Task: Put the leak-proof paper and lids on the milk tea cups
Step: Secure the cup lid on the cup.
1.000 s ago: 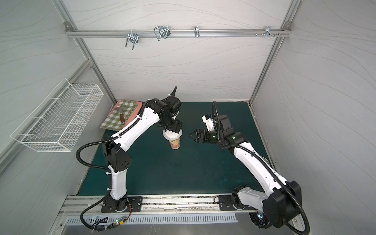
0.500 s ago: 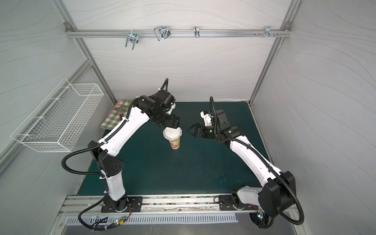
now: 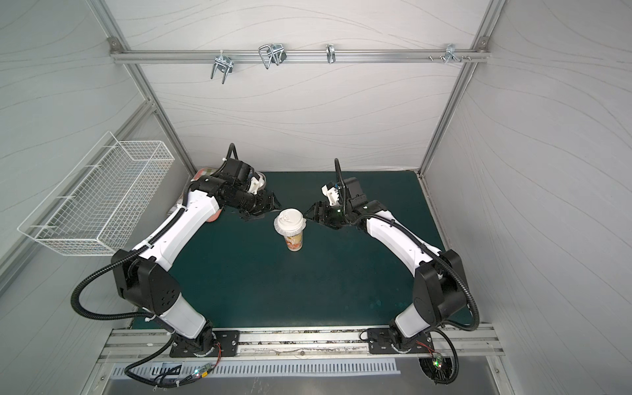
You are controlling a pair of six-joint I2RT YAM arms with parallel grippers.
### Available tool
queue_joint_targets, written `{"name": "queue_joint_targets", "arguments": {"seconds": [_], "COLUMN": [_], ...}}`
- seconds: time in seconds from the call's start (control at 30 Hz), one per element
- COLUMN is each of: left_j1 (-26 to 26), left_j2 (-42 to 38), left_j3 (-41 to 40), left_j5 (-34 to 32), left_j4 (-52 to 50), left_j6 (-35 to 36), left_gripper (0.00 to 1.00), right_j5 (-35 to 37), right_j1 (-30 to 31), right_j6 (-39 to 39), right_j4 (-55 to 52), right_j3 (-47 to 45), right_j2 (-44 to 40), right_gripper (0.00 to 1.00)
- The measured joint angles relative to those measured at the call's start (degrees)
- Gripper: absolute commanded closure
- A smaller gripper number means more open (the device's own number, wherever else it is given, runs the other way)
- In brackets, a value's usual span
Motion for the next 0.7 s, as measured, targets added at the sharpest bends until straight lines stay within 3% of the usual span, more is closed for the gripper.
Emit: {"name": "queue_joint_targets", "arguments": {"seconds": [0.7], "left_j1": [0.0], "left_j2": [1.6], "left_j3": [-2.4], "left_j5": [1.9], "left_j4": [2.6], "left_j6": [1.1], "left_gripper": [0.18], "right_j5": [-2.0], "right_j1": [1.7], "right_j6": [0.3], "right_j4": [-0.3], "right_j3": [4.5], "right_j2": [8.5], "right_gripper": [0.27]}}
